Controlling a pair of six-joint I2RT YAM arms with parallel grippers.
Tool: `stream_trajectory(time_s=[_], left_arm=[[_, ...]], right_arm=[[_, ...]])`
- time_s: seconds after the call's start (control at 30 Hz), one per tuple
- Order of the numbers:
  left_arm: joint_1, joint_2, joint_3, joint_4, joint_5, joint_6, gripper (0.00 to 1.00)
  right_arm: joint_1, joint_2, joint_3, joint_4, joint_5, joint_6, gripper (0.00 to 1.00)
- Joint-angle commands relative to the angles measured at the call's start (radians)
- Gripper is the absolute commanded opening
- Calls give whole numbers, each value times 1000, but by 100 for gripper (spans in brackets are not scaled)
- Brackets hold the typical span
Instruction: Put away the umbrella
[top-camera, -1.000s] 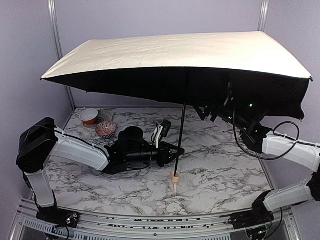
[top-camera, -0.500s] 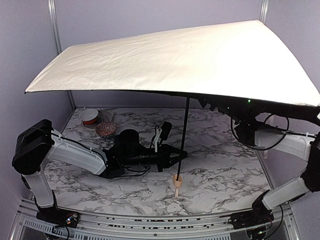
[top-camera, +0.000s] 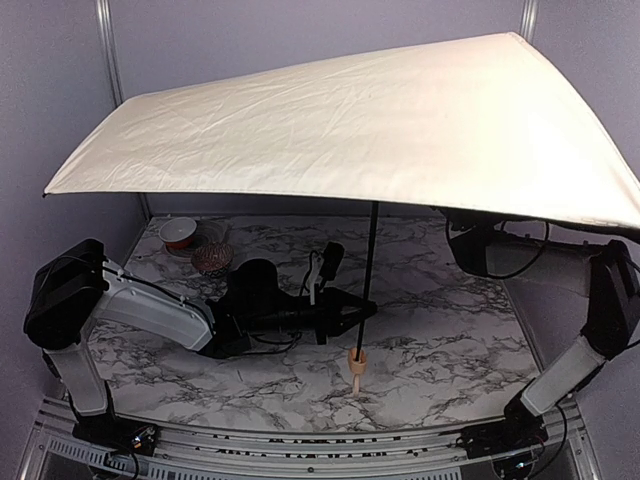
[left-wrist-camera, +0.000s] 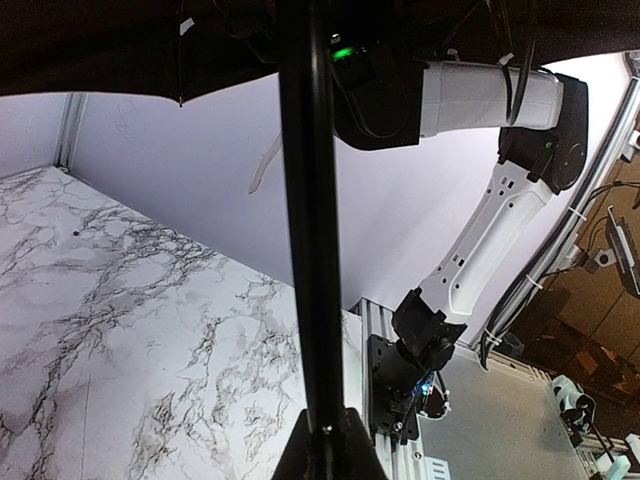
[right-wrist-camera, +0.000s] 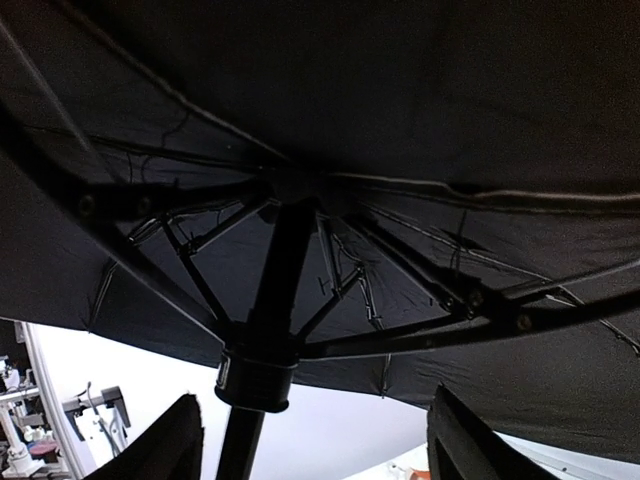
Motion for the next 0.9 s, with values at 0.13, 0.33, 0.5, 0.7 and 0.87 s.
stream_trajectory(time_s=[0.13, 0.33, 0.5, 0.7, 0.87], left_arm=[[-6, -35, 5, 108, 8, 47, 0], [-6, -32, 5, 107, 3, 51, 0], [-6, -32, 1, 107, -6, 52, 0], [-6, -36, -2, 108, -10, 55, 0], [-6, -37, 2, 108, -9, 59, 0]], right_arm=[[-6, 51, 79, 110, 21, 105, 70], [2, 65, 90, 101, 52, 112, 60], [12, 84, 109, 101, 58, 126, 41], [17, 93, 110, 100, 53, 136, 48], [23, 102, 99, 97, 50, 141, 53]])
